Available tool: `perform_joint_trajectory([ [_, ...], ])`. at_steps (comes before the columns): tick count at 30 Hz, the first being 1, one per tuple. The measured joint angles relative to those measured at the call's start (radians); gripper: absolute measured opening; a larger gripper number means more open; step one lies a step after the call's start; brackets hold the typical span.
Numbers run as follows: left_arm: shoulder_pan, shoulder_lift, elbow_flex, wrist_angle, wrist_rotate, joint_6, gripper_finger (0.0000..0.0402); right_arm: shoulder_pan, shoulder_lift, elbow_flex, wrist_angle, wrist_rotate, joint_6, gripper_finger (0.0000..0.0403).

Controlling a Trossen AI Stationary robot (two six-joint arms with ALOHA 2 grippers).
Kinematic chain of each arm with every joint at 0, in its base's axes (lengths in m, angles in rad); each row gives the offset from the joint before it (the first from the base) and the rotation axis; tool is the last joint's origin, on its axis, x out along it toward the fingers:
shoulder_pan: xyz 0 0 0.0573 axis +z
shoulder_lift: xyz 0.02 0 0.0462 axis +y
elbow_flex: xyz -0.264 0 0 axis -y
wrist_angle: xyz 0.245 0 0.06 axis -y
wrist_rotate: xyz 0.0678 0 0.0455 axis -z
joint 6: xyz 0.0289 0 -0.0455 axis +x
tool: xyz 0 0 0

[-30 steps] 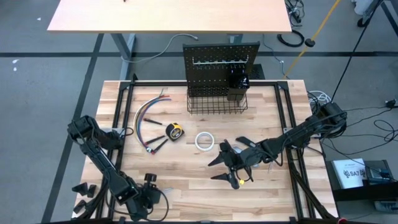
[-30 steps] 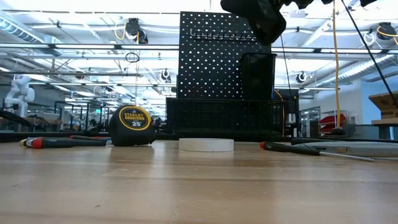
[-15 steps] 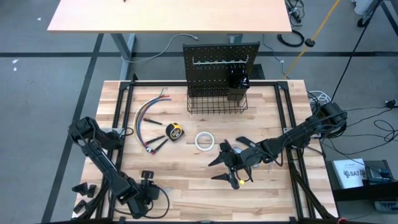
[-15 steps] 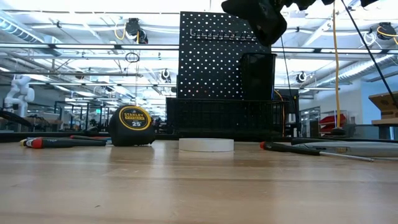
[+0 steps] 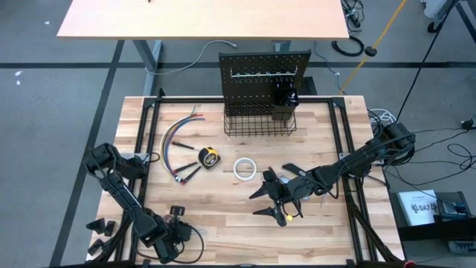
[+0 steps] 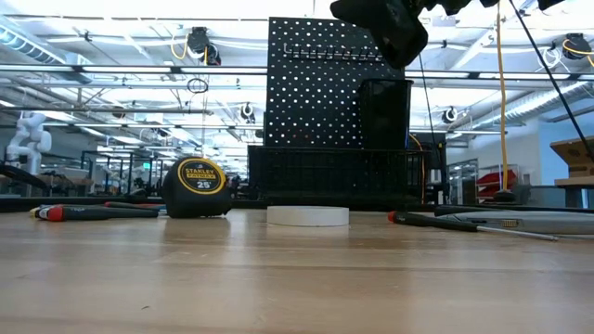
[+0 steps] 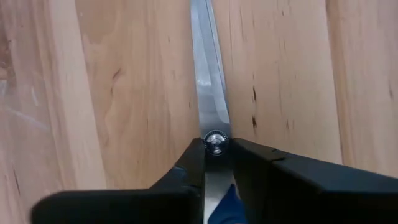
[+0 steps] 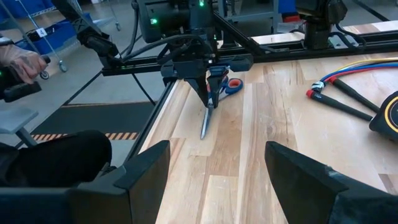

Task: Hang tools onto peg board
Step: Put the blue scissors into the black bin on the peg board

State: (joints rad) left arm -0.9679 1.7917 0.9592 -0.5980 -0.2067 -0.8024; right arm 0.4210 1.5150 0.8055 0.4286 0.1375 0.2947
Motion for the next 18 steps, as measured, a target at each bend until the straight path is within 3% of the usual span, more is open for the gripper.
perform_joint_trajectory([
  [5, 0.022, 0.001, 0.003, -0.002, 0.001, 0.007, 0.0048, 0.000, 0.000, 0.000, 0.001, 0.000, 0.008, 0.0254],
  [9, 0.048, -0.014, 0.028, -0.009, -0.029, 0.107, 0.0048, 0.000, 0.000, 0.000, 0.000, -0.008, 0.023, 0.0254],
  [18, 0.132, -0.148, 0.071, 0.001, -0.250, 0.263, 0.0048, 0.035, 0.000, 0.000, 0.012, -0.010, 0.026, 0.0254],
])
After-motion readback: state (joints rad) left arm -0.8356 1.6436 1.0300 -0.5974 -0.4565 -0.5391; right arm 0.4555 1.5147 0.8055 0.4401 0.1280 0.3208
